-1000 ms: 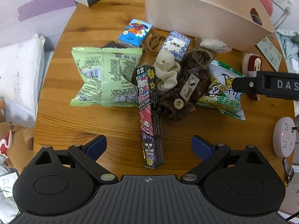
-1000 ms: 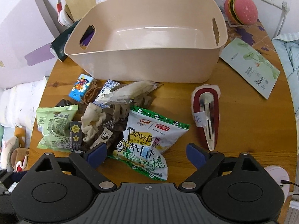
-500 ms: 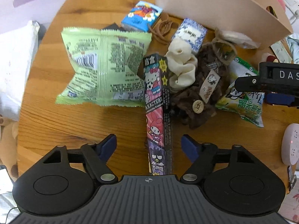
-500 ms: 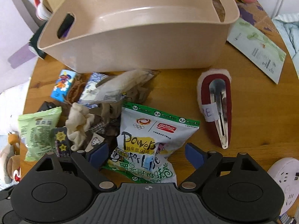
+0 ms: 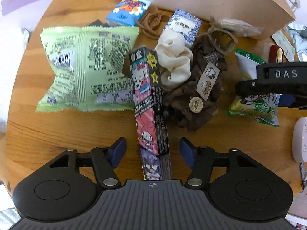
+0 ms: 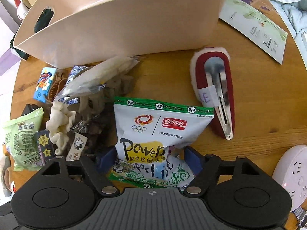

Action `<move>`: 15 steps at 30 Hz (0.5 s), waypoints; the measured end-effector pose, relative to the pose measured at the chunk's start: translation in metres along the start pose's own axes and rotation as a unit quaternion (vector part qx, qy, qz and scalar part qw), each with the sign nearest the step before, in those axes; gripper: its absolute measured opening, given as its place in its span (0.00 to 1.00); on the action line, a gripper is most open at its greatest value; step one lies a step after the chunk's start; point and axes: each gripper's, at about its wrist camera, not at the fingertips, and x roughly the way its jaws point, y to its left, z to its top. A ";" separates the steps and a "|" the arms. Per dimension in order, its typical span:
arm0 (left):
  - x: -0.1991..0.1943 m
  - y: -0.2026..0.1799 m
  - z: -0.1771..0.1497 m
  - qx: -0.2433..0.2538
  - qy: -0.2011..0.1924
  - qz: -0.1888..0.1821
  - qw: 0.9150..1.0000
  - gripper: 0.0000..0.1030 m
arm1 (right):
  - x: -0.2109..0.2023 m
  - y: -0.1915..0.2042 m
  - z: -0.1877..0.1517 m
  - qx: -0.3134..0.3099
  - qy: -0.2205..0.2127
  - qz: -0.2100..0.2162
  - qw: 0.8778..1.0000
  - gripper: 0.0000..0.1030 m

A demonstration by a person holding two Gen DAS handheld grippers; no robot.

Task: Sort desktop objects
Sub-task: 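Grasp the pink character box with the left tool while the right tool grasps the white Power snack bag, then lift both held items and carry them over the beige basket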

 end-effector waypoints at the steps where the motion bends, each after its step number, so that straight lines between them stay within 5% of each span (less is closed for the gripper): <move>1: 0.000 -0.001 0.001 0.002 -0.005 0.002 1.000 0.55 | 0.000 0.000 -0.001 -0.002 -0.004 -0.001 1.000 0.75; 6: -0.001 -0.008 0.002 0.031 -0.012 0.009 0.999 0.33 | 0.000 0.000 0.000 0.002 -0.007 0.001 1.000 0.67; 15: -0.003 -0.008 0.002 0.017 -0.016 0.004 1.000 0.30 | -0.005 -0.006 -0.006 0.039 0.005 0.021 0.999 0.58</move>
